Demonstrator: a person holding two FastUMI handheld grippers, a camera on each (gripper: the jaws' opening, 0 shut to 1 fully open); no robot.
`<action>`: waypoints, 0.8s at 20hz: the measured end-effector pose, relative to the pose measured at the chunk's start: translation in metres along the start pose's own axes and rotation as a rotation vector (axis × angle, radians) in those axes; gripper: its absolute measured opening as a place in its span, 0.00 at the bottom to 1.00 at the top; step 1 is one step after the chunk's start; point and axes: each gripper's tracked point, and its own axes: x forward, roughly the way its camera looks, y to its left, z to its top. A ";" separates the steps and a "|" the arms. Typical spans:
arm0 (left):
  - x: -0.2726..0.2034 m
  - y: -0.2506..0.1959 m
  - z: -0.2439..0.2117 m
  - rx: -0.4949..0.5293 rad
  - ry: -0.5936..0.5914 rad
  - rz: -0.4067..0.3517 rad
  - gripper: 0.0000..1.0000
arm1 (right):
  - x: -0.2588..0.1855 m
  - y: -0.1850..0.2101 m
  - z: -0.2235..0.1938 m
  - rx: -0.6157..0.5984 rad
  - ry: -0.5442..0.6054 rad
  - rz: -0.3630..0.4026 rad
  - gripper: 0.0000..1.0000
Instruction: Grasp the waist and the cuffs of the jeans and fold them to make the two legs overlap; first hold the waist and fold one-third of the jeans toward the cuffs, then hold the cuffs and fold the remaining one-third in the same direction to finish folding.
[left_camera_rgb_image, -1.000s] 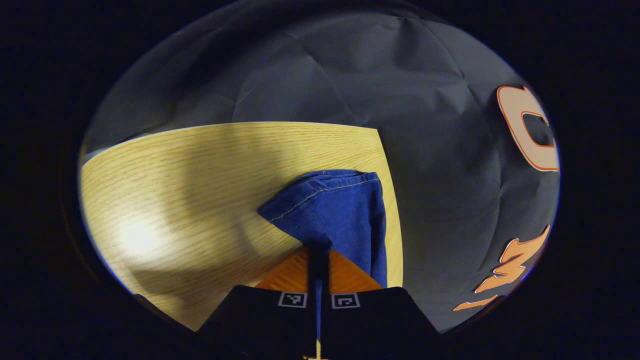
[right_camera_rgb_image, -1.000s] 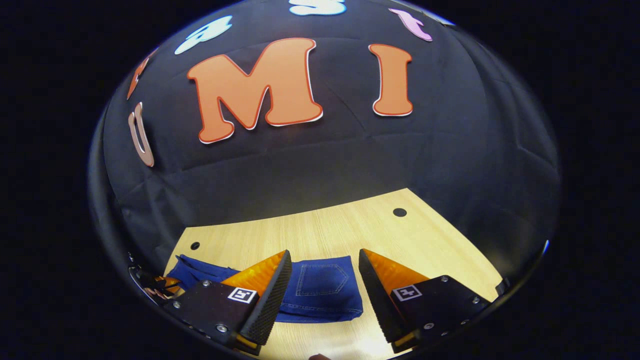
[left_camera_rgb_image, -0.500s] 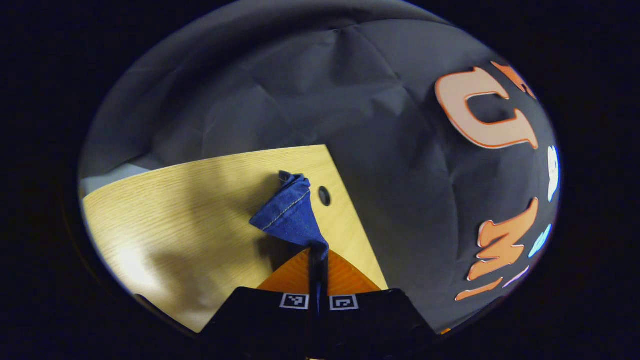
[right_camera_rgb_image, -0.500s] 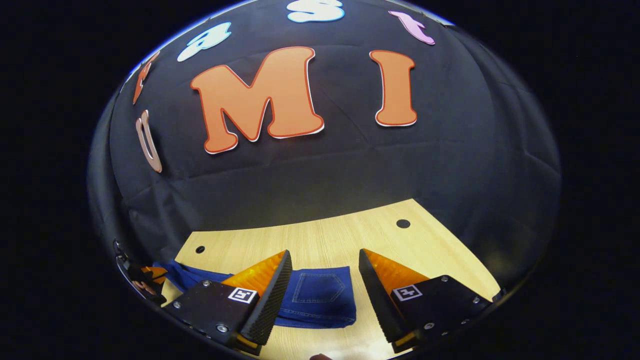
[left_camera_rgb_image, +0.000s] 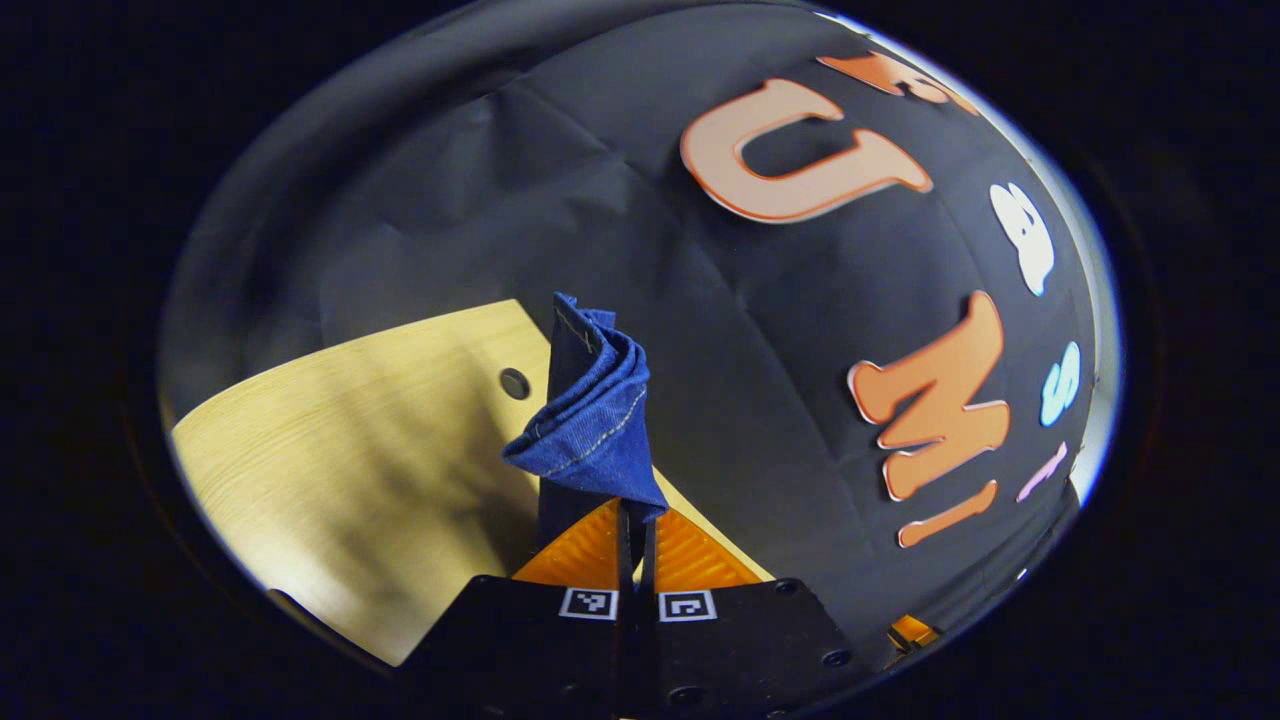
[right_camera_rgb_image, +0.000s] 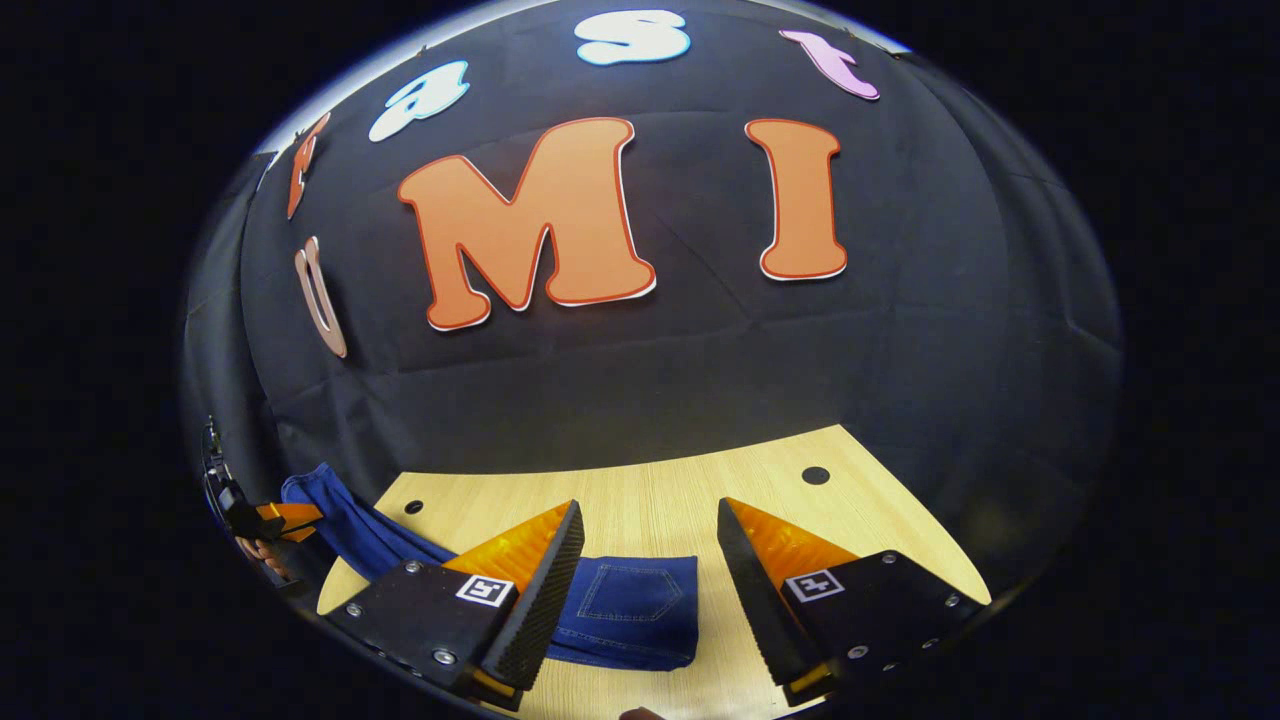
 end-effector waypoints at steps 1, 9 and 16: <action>0.002 -0.015 -0.009 0.018 0.009 -0.017 0.01 | -0.001 -0.002 0.001 0.002 -0.004 0.009 0.84; 0.024 -0.111 -0.091 0.122 0.121 -0.103 0.01 | -0.015 -0.030 0.005 -0.025 -0.028 0.032 0.84; 0.049 -0.160 -0.179 0.281 0.264 -0.106 0.01 | -0.023 -0.058 0.008 -0.016 -0.038 0.026 0.84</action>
